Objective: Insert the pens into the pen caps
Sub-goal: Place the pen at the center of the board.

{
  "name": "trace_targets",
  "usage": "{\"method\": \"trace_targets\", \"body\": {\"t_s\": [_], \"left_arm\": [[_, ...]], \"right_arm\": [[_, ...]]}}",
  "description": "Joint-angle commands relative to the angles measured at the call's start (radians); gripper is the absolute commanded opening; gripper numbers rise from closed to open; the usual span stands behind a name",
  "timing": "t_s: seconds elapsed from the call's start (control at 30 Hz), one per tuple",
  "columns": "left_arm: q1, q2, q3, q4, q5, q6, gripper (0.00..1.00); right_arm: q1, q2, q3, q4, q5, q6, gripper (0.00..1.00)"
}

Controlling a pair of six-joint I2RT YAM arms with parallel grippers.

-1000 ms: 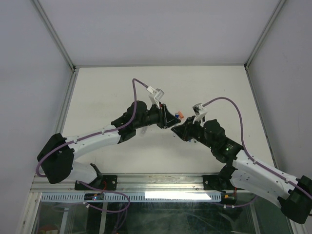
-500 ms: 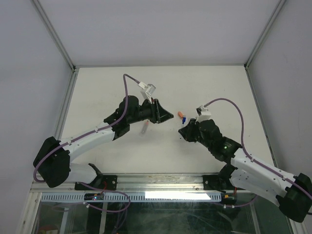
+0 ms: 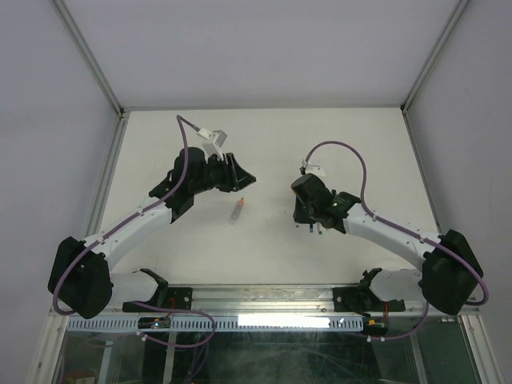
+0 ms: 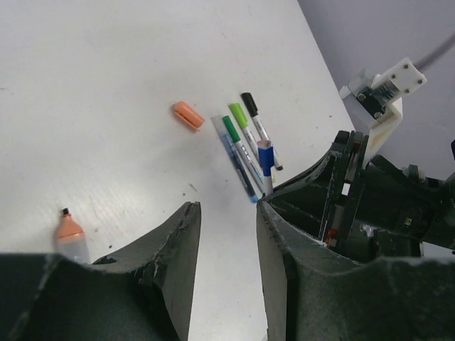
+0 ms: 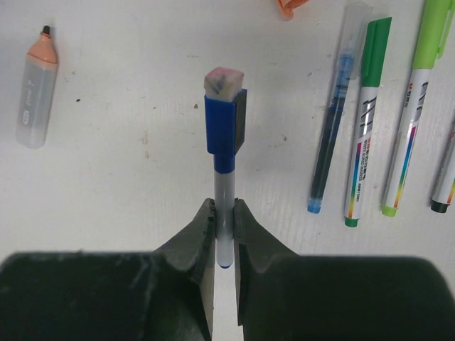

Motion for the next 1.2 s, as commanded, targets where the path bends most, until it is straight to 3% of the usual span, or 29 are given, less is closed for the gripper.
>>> {"method": "trace_targets", "body": {"t_s": [0.0,0.23,1.17], "left_arm": [[0.02,-0.055,0.001,-0.071,-0.052,0.048,0.38],[0.026,-0.084,-0.001,-0.134,-0.108,0.071,0.39],[0.026,-0.091,-0.027,-0.189,-0.158,0.084,0.38]], "right_arm": [[-0.024,0.092,0.086,-0.052,0.023,-0.014,0.0],[-0.059,0.256,0.144,-0.077,-0.002,-0.029,0.02],[-0.08,0.429,0.187,0.0,-0.136,-0.016,0.13]]}}
